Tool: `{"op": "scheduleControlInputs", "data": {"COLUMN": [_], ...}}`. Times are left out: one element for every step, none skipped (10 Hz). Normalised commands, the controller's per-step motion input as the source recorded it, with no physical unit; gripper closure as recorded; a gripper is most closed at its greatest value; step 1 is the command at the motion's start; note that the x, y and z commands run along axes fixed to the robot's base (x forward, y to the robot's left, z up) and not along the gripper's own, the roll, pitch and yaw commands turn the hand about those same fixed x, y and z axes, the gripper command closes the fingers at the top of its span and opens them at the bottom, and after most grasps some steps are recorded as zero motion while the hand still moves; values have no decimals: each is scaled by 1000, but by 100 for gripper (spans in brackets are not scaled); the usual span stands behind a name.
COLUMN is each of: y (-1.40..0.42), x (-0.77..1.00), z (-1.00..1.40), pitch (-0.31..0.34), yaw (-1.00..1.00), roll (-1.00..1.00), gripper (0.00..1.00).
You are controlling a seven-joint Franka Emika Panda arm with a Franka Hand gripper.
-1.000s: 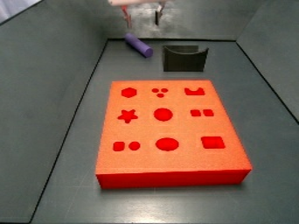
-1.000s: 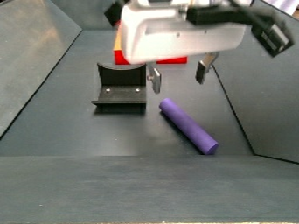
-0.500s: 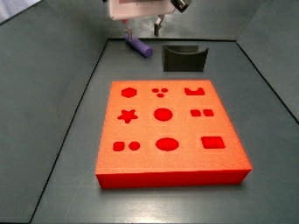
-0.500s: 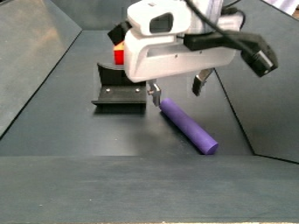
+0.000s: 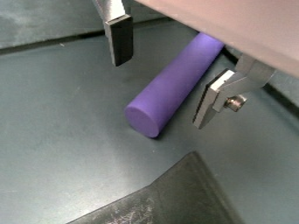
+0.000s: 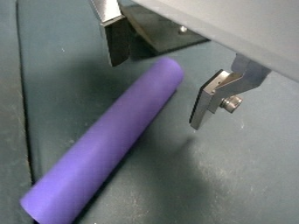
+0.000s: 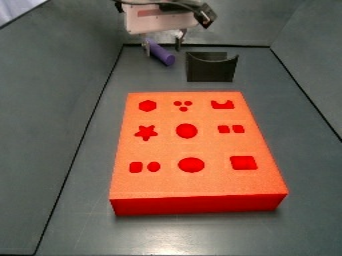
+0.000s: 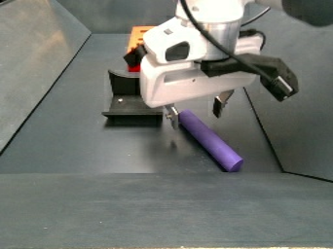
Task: Pick up the round object. Move up. Place the round object on the fixture. Regrasp the round object. Move to above the board. Insert the round object.
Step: Pick up the round object.
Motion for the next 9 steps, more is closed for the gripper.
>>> {"op": "scheduleControlInputs", "data": {"y": [0, 0, 0, 49, 0, 0, 0, 0, 0], "x": [0, 0, 0, -23, 0, 0, 0, 0, 0], "z": [-509, -480, -426, -71, 0, 0, 0, 0, 0], "pitch": [-34, -33, -50, -101, -9, 0, 0, 0, 0], "yaw": [0, 0, 0, 0, 0, 0, 0, 0, 0], "roll": [-116, -114, -123, -123, 0, 0, 0, 0, 0], "gripper": [0, 0, 0, 0, 0, 0, 100, 100, 100]}}
